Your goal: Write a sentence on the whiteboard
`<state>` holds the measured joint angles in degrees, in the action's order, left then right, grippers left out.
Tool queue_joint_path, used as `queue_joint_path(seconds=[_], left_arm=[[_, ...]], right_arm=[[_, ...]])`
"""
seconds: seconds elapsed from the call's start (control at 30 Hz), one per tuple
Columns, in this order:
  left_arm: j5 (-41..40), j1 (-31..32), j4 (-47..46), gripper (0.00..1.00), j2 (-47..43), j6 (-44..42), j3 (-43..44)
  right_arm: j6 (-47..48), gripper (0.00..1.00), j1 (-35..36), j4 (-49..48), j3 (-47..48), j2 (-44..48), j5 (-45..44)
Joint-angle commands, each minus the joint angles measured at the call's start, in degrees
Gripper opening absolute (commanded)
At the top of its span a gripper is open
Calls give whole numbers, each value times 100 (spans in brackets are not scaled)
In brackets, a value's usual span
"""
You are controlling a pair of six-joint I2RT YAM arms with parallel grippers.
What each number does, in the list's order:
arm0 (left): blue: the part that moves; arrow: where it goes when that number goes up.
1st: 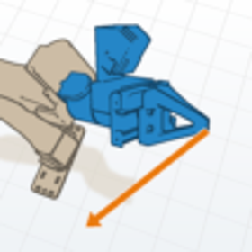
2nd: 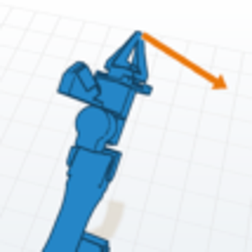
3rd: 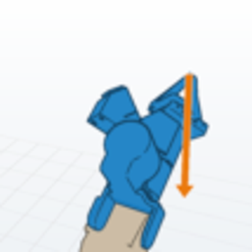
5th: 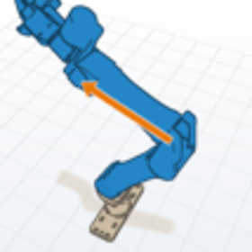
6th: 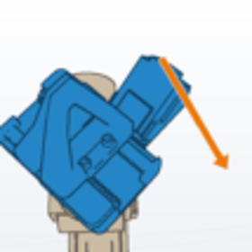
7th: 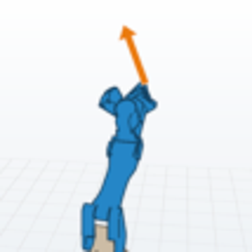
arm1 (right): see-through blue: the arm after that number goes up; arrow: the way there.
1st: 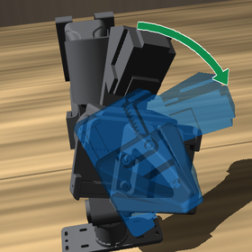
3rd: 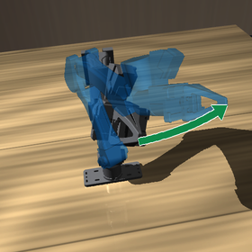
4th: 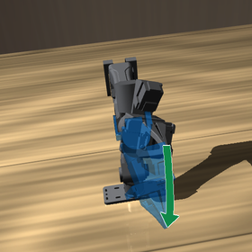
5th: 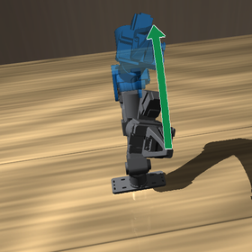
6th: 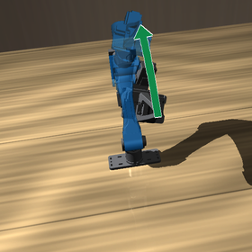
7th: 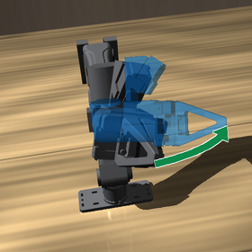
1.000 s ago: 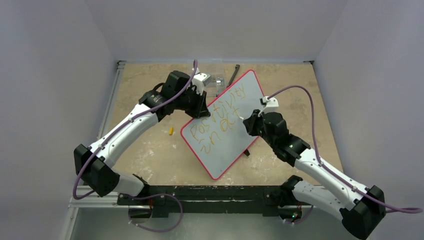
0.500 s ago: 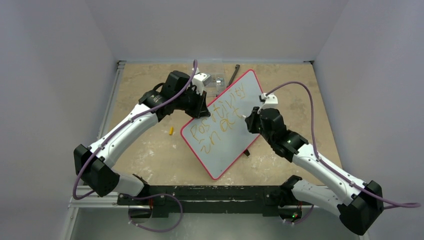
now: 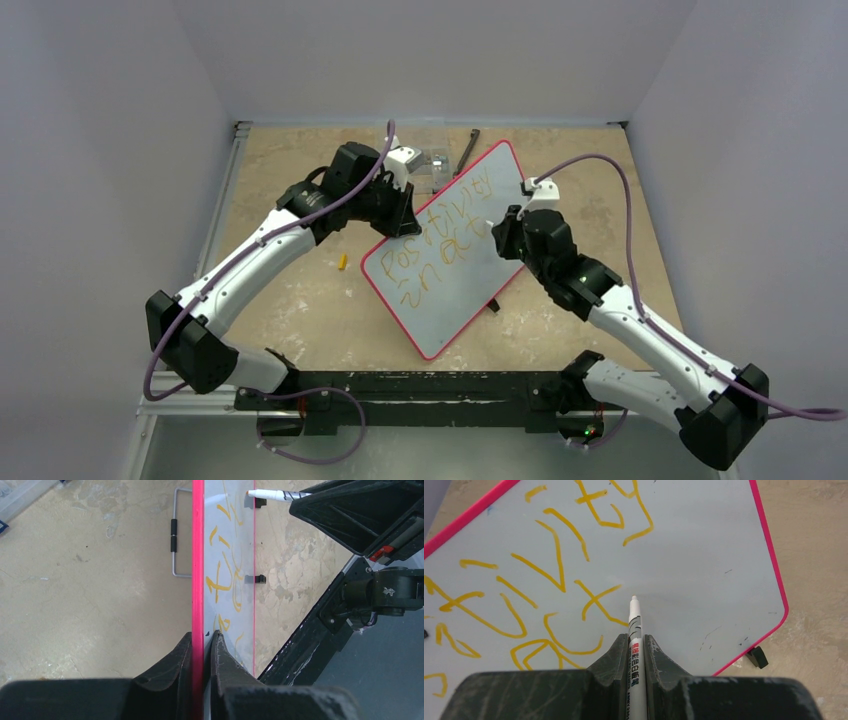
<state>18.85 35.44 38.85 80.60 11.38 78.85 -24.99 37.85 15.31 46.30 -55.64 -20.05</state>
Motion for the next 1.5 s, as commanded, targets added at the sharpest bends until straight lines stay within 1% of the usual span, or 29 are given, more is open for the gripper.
queue_joint_path(seconds=[0.0,0.53,0.8,1.13,1.3,1.47], left_arm=[[-731,15,499,0,-44,-707,-138],[-730,24,494,0,-53,-706,-153],[-740,26,500,0,-61,-707,-151],[-719,24,487,0,-57,-698,-151],[-721,30,487,0,-53,-698,-158],[-717,32,491,0,-58,-689,-159]], right_arm=[[85,0,7,-93,267,277,-98],[302,0,-42,-589,317,-358,-298],[108,0,-41,-609,-172,-256,-114],[-231,0,-47,-501,-909,217,75],[-212,0,-41,-418,-832,240,-75],[23,0,-47,-393,-530,9,-412]])
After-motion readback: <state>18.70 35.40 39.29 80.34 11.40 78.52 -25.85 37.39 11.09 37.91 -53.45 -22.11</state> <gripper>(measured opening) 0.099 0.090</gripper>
